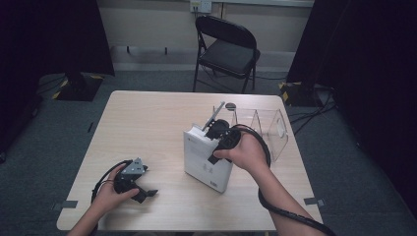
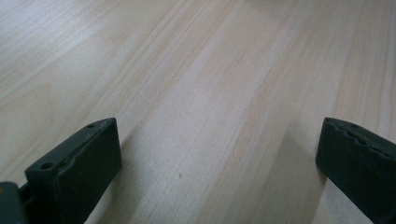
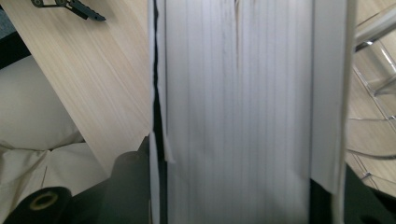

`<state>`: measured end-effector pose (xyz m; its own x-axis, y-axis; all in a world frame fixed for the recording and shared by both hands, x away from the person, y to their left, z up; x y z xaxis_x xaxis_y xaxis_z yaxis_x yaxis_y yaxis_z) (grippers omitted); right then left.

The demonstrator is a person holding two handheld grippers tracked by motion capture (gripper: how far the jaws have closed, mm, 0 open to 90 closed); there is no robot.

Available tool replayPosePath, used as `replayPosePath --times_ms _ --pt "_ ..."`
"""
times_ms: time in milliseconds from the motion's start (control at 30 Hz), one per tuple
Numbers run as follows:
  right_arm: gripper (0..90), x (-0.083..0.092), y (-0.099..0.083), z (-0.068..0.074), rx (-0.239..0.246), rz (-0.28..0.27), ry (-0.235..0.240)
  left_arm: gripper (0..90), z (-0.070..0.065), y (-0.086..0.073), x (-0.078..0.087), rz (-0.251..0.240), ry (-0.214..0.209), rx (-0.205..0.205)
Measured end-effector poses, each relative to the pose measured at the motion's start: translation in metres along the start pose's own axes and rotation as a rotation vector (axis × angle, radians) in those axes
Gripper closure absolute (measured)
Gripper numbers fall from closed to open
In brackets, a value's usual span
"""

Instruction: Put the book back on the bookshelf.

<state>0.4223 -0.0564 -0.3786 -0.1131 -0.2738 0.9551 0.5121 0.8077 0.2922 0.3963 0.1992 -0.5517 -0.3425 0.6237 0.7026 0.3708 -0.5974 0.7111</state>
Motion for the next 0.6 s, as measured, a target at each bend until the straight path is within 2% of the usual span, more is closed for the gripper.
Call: replayPosePath --times_ms 200,600 --pt "52.3 0.013 -0.006 -0.003 -0.017 -0.014 -0.014 0.0 0.000 0.000 0.000 0.000 0.000 0.000" --pt "52.2 0.025 -0.020 -0.008 -0.048 -0.023 -0.019 0.0 0.000 0.000 0.000 0.000 0.000 0.000"
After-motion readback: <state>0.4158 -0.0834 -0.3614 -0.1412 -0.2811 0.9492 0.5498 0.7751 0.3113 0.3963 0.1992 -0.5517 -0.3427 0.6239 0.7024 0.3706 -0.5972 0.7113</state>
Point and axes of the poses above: each handheld gripper's, and its own axes: x roughly backward along the jaws, y roughly out of its top, z roughly to its left, the point moved 7 cm from there along -x, roughly forward along the jaws, and after that the axes turned 1 degree about x, right-handed, at the moved point
